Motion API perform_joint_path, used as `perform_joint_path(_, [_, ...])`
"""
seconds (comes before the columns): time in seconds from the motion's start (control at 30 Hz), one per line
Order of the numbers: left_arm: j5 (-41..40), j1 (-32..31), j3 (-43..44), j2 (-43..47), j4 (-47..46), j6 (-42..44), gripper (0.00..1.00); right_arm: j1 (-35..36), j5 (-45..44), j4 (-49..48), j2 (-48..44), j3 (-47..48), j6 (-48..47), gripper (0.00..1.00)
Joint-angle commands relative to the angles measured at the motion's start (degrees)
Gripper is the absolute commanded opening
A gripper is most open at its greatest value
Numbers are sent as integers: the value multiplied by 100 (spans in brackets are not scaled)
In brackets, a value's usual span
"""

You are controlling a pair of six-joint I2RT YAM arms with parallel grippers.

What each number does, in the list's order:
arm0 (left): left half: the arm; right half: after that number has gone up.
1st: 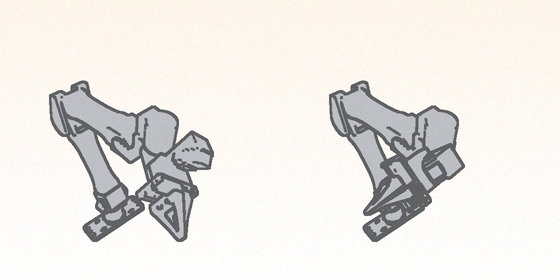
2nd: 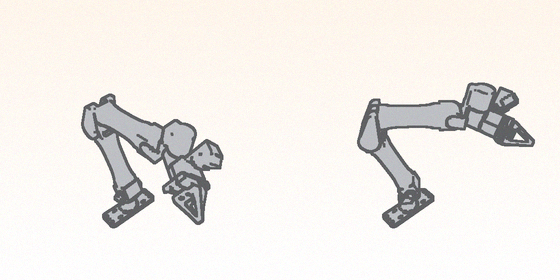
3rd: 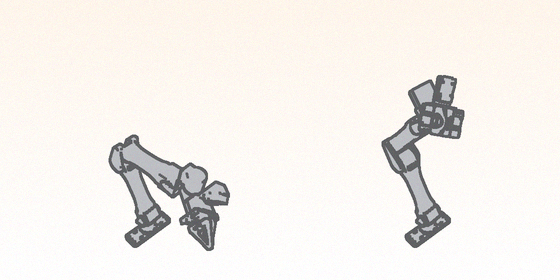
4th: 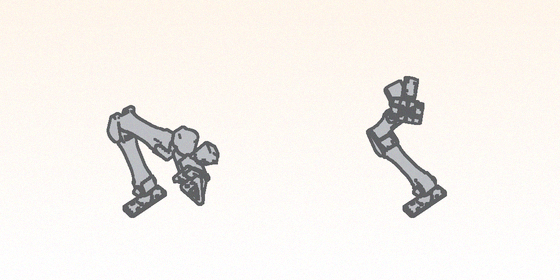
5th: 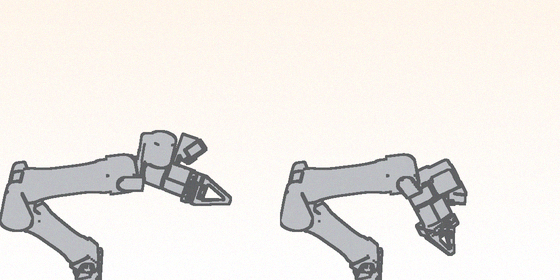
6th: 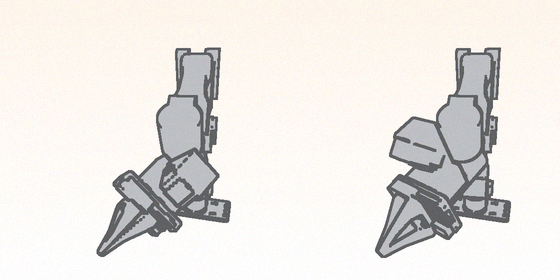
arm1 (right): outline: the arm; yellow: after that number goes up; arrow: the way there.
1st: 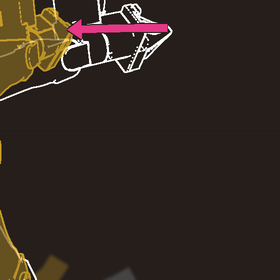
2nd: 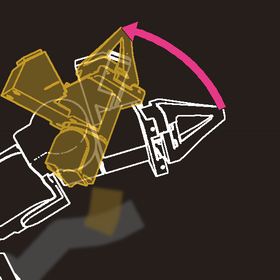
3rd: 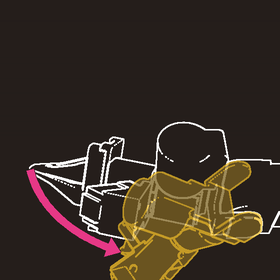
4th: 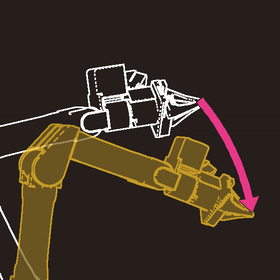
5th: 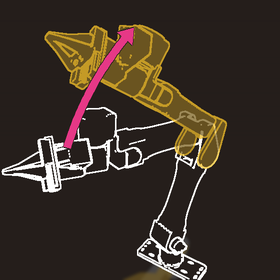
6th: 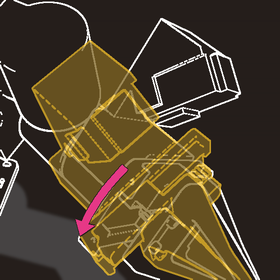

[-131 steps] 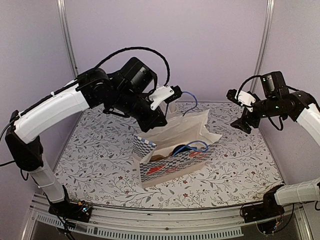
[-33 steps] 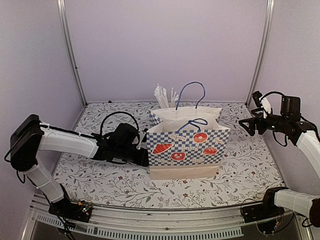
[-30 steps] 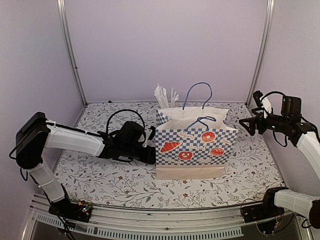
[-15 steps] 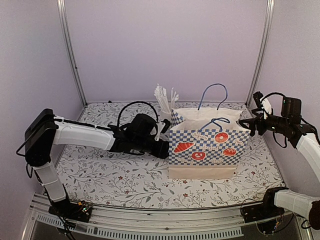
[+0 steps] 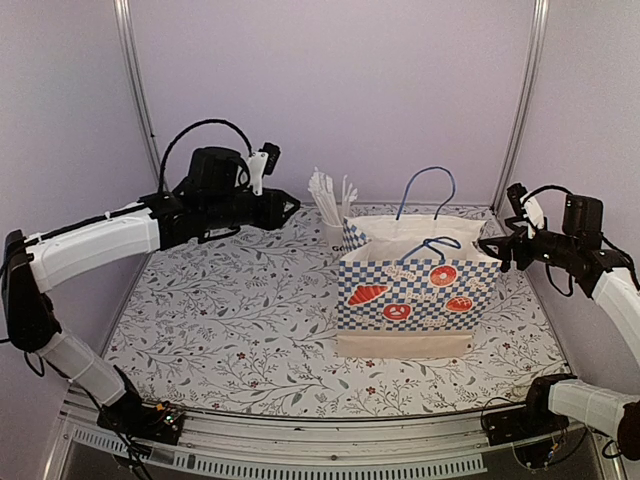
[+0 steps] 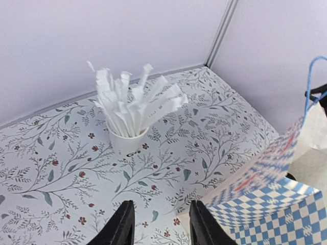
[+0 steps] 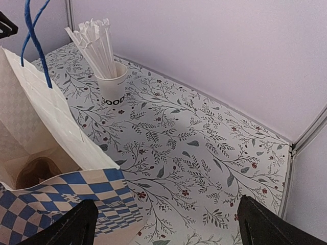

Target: Pack the takeout coffee

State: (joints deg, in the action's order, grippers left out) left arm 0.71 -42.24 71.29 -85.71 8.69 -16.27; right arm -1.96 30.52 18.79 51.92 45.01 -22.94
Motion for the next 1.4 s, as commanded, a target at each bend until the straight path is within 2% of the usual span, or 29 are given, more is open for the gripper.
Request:
perform_joint_path(0.0, [414, 403, 433, -351, -271, 154, 39, -33, -85, -111, -38, -118, -26, 99])
perform_joint_path(0.2, [869, 523, 1346, -1167, -262, 380, 35, -32, -142, -138, -31, -157, -82, 99])
perform_joint_path(0.47, [823, 561, 2063, -1922, -87, 954, 32, -28, -244, -183, -15, -195, -123, 99])
perform_joint_path(0.7, [1009, 566, 2360, -2223, -74, 1017, 29, -27, -248, -183, 23, -195, -149, 99])
perform_joint_path(1.37, [688, 568, 2920, -2814, 213, 1290, 22, -27, -176, -158, 55, -212, -209, 99])
